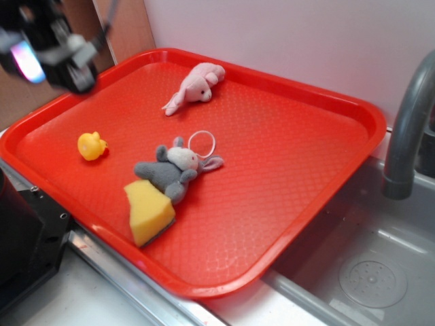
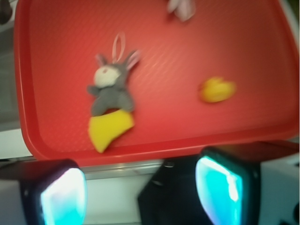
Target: Grab the green sponge.
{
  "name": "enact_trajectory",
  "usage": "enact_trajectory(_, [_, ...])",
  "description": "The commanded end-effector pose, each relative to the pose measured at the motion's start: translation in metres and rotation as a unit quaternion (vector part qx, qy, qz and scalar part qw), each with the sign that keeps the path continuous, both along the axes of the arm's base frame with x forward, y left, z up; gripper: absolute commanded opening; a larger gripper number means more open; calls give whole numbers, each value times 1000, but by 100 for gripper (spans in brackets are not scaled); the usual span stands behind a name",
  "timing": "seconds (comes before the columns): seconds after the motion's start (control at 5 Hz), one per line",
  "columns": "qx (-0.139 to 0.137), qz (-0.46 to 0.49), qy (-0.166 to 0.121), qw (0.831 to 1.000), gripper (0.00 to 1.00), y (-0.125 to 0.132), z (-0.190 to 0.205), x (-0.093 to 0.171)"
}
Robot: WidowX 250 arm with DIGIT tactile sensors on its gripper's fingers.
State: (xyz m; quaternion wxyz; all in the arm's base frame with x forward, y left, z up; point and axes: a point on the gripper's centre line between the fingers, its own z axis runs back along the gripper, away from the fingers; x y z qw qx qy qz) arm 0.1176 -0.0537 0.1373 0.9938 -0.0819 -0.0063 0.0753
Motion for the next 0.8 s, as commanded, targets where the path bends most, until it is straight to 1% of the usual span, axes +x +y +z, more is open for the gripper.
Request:
enact_trajectory(0.0, [-59,-34,0,998,100,-17,-21,2])
enact_trajectory(0.2, [-59,-34,0,998,100,-17,-21,2])
enact_trajectory(0.4, [16,-18,12,1000,100,-31,-50,6])
enact_trajectory(0.6, [26,-32,14,999,100,-50,-74,19])
